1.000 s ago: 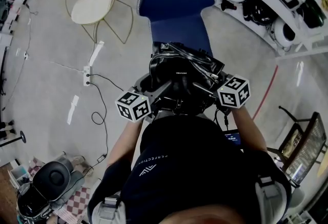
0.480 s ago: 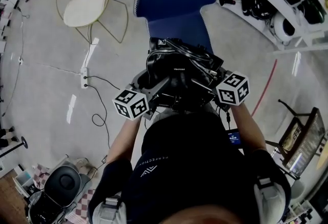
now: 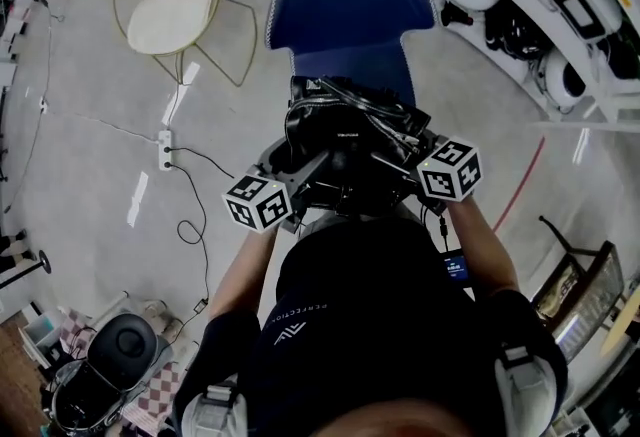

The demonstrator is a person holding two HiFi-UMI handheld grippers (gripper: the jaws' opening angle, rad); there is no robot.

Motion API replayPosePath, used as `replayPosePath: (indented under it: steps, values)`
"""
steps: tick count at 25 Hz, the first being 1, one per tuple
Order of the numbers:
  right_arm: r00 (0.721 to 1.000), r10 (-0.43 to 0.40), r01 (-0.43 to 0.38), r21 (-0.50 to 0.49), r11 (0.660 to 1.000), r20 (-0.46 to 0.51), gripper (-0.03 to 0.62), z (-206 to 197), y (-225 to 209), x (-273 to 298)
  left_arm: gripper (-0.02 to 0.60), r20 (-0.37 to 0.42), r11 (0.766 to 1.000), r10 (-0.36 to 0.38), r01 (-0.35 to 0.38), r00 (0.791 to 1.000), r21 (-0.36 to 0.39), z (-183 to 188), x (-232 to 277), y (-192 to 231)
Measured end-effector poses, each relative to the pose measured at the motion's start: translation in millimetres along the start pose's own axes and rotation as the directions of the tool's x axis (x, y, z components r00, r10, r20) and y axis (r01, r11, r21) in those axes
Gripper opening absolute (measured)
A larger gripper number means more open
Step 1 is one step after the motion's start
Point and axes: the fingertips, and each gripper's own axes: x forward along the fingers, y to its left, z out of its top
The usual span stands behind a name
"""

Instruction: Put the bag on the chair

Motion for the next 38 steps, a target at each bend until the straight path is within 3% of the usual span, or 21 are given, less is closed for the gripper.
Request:
replayPosePath:
  steps: [12, 24, 38]
  values:
    - [0.997, 0.039, -0.035, 0.050, 0.998, -0.070, 0.253, 12, -73, 21, 0.324, -0.016, 0.995, 0.064, -0.065, 0.998, -0.071, 2, 60, 39]
    - [0.988, 0.091, -0.074, 0.132, 0.989, -0.128, 0.256, -23, -102, 52, 0.325, -0.071, 0.983, 0.117, -0.126, 0.991, -0.135, -36, 75, 69]
    - [0.982, 0.112, -0.081, 0.204, 0.976, -0.149, 0.256, -69, -149, 73, 0.326, -0.136, 0.976, 0.121, -0.143, 0.983, -0.166, -83, 114, 95]
